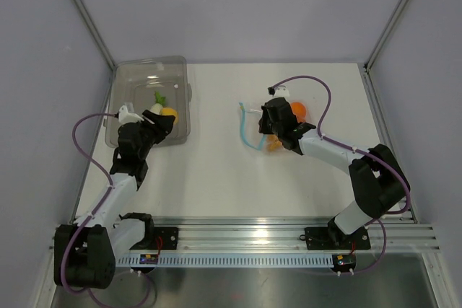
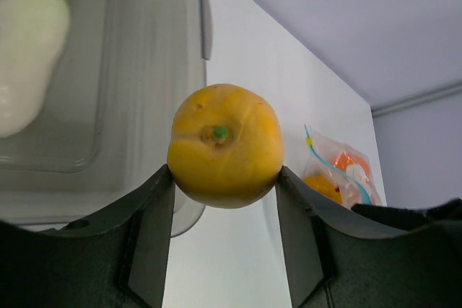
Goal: Open the zip-top bag and remove the fake food
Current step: Place the fake fruit in the bin.
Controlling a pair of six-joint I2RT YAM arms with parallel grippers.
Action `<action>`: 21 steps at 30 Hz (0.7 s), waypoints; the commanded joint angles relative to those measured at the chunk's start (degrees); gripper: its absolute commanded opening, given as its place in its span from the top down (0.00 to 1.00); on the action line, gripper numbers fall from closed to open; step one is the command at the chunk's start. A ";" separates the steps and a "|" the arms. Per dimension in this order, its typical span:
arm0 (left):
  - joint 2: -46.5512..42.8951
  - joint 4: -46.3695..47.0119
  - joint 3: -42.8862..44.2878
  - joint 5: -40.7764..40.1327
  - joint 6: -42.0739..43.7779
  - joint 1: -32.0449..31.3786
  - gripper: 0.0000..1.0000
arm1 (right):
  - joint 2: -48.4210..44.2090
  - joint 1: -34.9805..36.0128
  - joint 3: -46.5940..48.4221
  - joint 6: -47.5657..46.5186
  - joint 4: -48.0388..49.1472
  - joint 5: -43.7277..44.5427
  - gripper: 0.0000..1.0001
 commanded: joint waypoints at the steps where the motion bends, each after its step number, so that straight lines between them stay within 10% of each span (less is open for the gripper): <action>1: -1.68 -2.81 -0.88 -9.97 -2.99 1.11 0.63 | -2.19 -0.51 1.74 -0.15 0.92 -0.34 1.00; 13: 6.66 -8.27 2.19 -13.53 -7.56 2.08 0.61 | -2.54 -0.42 1.56 -0.06 1.01 -0.87 1.00; 21: 8.78 -8.00 3.51 -10.28 -6.86 2.08 0.30 | -2.54 -0.42 1.47 -0.06 1.10 -1.04 1.00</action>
